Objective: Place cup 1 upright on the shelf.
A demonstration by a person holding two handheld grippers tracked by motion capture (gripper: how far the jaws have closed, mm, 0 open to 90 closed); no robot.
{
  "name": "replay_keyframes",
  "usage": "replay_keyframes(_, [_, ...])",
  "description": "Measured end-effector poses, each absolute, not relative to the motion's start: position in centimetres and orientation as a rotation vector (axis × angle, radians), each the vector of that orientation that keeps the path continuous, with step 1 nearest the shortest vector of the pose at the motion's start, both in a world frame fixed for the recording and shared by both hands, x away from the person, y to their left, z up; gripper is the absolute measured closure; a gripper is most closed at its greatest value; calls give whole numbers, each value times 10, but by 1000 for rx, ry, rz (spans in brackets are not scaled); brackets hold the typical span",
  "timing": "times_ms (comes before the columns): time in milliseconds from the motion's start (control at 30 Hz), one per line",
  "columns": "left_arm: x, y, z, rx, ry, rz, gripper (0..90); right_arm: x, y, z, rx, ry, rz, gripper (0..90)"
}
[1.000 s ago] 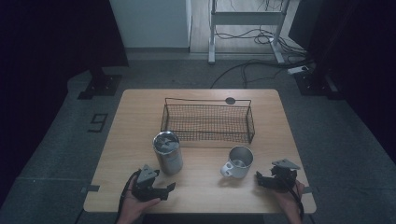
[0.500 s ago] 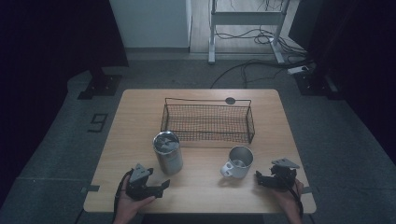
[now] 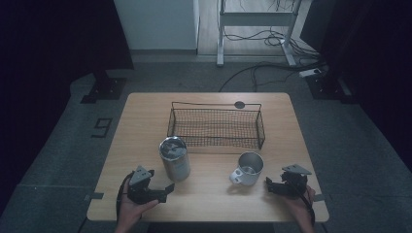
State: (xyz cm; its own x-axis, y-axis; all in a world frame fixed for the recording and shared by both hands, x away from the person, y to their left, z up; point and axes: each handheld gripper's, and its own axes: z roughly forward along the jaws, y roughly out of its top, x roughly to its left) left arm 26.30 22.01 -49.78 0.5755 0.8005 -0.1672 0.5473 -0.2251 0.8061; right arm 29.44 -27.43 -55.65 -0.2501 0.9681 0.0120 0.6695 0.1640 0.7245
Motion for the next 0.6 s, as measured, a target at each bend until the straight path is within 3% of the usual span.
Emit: replay_keyframes(600, [283,214,-482,1888,1052,374,0,294,-274,-557,1548,1987,864,35])
